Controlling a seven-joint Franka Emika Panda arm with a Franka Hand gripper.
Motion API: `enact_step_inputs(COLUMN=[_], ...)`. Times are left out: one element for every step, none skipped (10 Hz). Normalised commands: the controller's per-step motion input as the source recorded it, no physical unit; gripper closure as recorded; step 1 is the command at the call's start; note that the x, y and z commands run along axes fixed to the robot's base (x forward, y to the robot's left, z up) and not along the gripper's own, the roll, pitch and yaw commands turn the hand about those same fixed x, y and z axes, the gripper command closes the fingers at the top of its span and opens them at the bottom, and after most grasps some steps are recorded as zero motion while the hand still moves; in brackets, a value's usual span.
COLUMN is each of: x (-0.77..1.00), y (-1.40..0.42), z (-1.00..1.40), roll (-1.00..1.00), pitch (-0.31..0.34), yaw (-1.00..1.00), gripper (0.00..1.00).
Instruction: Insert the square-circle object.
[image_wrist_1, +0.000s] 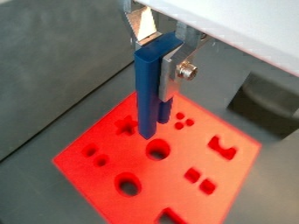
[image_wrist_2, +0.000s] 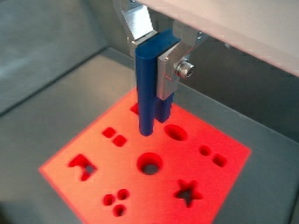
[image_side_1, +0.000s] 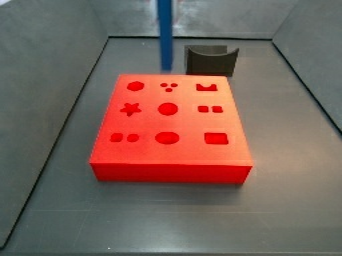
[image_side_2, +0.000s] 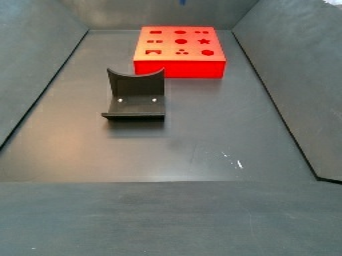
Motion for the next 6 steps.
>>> enact_step_inputs(x=[-0.13,-0.03,0.0,0.0,0.0,0.0], y=[-0.58,-0.5,-0.09,0.0,0.0,0.0], z=[-0.83,-0.84,-0.71,-0.59,-0.59,-0.49], roll=[0.11,0.09,0.0,0.0,0.0,-0.01], pitch=[0.023,0.014,0.0,0.0,0.0,0.021], yaw=[-0.37,-0.73,-1.0,-1.0,-1.0,-1.0], gripper=[1.0,1.0,1.0,1.0,1.0,1.0])
